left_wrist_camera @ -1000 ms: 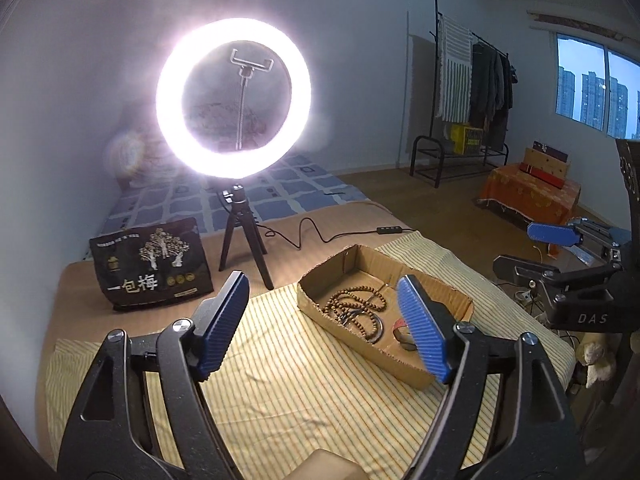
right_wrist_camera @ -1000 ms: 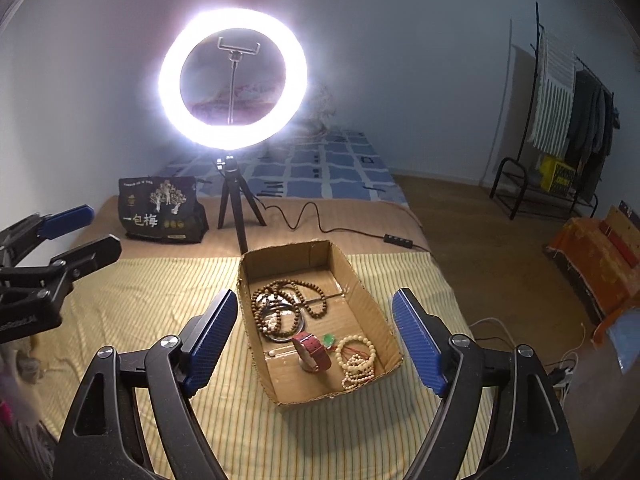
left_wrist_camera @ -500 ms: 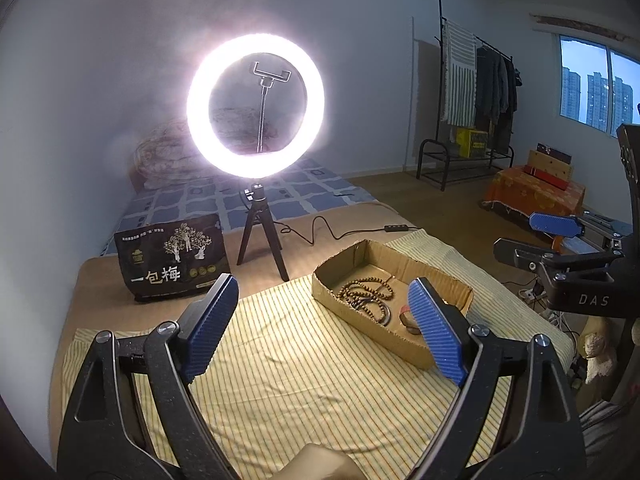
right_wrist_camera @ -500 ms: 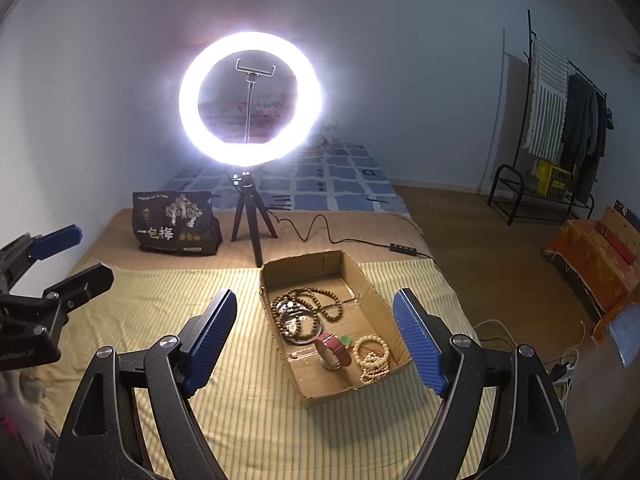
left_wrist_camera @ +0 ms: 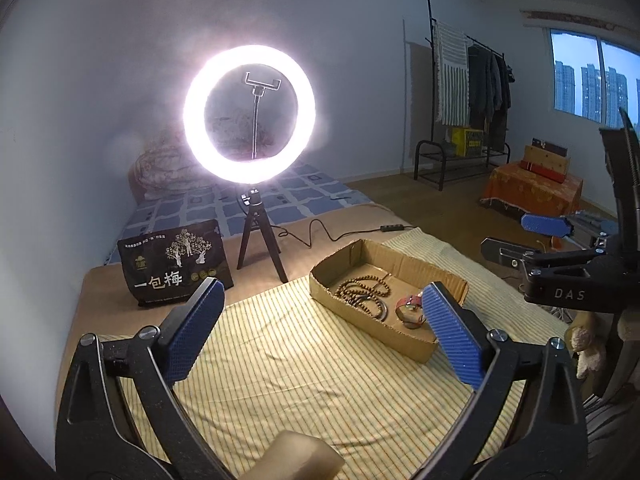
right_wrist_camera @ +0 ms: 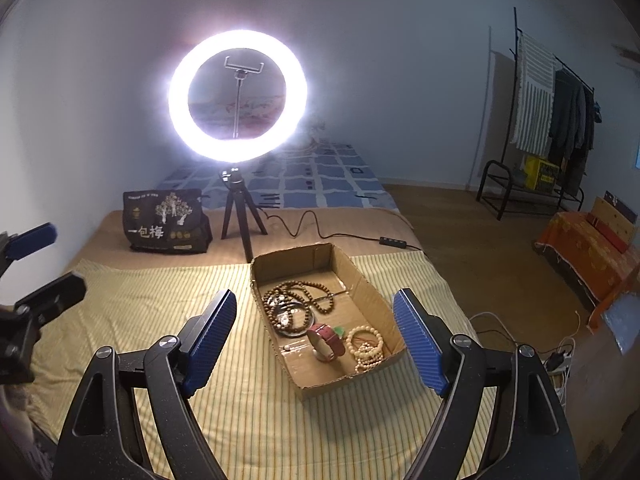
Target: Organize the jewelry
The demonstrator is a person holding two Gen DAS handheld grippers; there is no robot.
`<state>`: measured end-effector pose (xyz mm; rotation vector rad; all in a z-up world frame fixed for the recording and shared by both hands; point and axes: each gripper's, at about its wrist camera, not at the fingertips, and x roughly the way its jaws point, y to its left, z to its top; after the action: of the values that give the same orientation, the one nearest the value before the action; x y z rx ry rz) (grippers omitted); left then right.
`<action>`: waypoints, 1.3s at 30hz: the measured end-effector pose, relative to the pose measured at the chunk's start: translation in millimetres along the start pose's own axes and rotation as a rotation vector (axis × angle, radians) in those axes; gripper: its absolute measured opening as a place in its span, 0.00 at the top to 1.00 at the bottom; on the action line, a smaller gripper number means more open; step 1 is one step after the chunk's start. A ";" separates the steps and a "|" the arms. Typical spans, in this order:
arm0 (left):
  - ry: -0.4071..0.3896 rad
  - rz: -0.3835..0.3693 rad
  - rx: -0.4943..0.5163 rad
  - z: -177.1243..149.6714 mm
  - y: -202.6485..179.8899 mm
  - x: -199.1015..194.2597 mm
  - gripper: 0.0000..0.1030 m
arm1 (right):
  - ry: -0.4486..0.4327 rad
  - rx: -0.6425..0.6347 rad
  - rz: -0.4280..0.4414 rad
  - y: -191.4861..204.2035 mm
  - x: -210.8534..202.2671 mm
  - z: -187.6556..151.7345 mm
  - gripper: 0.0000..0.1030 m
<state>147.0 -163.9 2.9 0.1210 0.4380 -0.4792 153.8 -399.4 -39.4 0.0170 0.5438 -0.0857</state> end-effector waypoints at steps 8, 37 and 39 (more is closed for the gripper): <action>0.018 0.005 0.012 1.0 -2.6 -0.6 0.01 | -0.006 0.012 -0.025 -7.7 -0.5 -3.9 0.21; 0.027 0.014 0.004 0.8 -0.6 4.5 0.00 | 0.007 -0.003 -0.034 -6.6 0.4 -7.4 0.20; 0.028 0.014 0.005 0.8 -0.4 4.4 0.00 | 0.009 -0.002 -0.035 -7.0 1.0 -7.1 0.20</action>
<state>150.7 -166.2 1.7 0.1356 0.4628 -0.4657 150.4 -406.1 -45.9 0.0062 0.5537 -0.1191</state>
